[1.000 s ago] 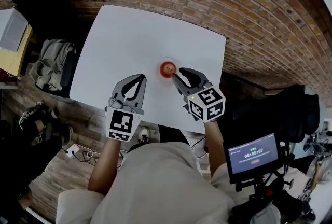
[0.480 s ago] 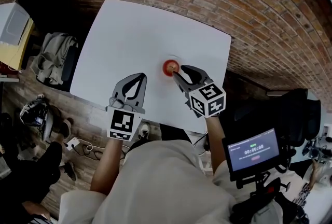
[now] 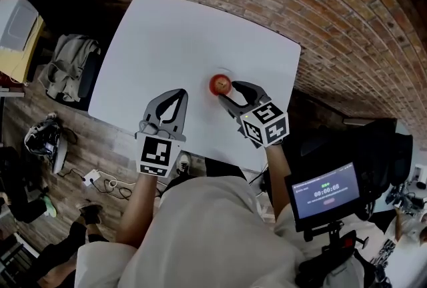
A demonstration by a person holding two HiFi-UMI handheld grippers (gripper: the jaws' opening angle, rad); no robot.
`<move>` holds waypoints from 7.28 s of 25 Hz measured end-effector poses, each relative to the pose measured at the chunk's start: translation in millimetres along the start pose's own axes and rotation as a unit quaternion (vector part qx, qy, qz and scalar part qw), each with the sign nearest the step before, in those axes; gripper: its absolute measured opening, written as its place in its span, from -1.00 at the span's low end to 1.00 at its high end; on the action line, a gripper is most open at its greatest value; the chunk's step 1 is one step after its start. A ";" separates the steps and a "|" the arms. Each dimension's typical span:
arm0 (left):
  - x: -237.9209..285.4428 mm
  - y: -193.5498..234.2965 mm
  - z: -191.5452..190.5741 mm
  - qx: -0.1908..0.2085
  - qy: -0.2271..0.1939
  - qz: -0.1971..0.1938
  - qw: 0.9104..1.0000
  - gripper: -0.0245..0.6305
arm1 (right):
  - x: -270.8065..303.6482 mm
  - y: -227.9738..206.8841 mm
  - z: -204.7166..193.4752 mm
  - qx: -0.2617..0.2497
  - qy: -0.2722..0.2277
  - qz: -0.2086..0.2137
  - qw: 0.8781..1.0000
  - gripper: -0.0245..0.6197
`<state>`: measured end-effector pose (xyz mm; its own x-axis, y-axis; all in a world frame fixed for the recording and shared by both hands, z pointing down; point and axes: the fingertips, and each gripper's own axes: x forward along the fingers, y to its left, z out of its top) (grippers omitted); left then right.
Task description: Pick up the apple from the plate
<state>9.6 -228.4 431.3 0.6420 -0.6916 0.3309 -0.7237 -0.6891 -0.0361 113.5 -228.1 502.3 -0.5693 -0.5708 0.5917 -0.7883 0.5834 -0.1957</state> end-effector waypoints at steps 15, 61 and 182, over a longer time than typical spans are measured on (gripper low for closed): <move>8.0 -10.5 -5.9 -0.011 0.011 0.008 1.000 -0.91 | 5.6 -21.7 -15.0 -0.014 0.024 -0.009 1.000 -0.13; 12.7 15.1 -47.3 -0.048 0.049 0.024 0.997 -0.91 | 90.6 -41.7 -77.7 -0.067 0.141 0.020 0.988 0.31; -40.0 -8.7 -10.2 -0.045 -0.015 -0.008 0.999 -0.91 | 26.2 2.4 -51.9 -0.107 0.104 -0.065 0.987 0.22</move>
<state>-12.5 -192.5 428.0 0.6594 -0.6882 0.3024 -0.7326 -0.6785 0.0535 108.9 -211.6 557.9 -0.3897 -0.5309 0.7525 -0.7710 0.6350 0.0487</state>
